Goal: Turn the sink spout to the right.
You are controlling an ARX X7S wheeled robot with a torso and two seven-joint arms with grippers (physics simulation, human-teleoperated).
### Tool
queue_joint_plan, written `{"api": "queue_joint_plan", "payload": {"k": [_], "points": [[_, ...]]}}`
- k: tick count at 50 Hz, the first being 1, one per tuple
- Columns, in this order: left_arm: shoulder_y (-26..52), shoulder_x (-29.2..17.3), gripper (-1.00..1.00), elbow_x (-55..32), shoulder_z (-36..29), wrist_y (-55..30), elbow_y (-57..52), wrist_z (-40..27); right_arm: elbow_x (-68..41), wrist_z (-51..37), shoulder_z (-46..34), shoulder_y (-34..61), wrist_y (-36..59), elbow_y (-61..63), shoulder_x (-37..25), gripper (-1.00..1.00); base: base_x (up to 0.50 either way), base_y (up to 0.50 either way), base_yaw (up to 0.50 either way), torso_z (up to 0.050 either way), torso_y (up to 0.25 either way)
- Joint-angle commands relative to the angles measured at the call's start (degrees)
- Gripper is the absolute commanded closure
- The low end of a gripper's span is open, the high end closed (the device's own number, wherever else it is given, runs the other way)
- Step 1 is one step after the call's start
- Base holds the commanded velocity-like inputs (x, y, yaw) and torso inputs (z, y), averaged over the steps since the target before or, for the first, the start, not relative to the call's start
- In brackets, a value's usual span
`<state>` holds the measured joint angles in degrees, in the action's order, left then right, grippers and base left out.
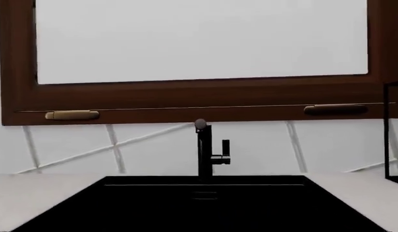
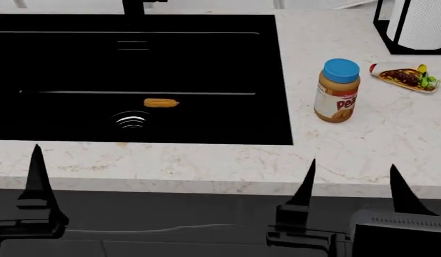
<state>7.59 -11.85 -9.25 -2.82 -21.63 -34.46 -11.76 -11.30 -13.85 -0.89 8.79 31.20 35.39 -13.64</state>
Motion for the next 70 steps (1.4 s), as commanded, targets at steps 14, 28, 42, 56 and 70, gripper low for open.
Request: {"api": "queue_joint_plan", "payload": {"k": [14, 28, 42, 56, 70], "points": [[6.0, -3.4, -1.00, -2.9, 4.6, -9.3, -9.1, -2.5, -1.5, -0.5, 1.3, 11.2, 8.4, 3.4, -3.7, -1.00, 0.00, 0.00, 0.00, 0.000, 0.000], [8.1, -4.9, -1.00, -4.8, 7.4, -13.4, -12.8, -3.5, -1.5, -0.8, 0.8, 18.6, 12.1, 2.8, -5.2, -1.00, 0.00, 0.00, 0.00, 0.000, 0.000], [10.8, -5.6, -1.00, -5.9, 7.6, -15.9, -13.5, -4.0, -2.6, -0.3, 1.1, 19.7, 12.4, 2.9, -5.6, -1.00, 0.06, 0.08, 0.00, 0.000, 0.000], [13.6, -6.6, -1.00, -7.6, 8.9, -19.0, -15.5, -4.6, -3.2, -0.6, 1.8, 18.6, 11.9, 3.6, -5.5, -1.00, 0.17, 0.27, 0.00, 0.000, 0.000], [13.6, -6.3, -1.00, -8.2, 8.7, -17.9, -14.5, -4.6, -3.4, -1.1, 2.0, 17.9, 11.9, 4.2, -5.7, -1.00, 0.18, 0.31, 0.00, 0.000, 0.000]]}}
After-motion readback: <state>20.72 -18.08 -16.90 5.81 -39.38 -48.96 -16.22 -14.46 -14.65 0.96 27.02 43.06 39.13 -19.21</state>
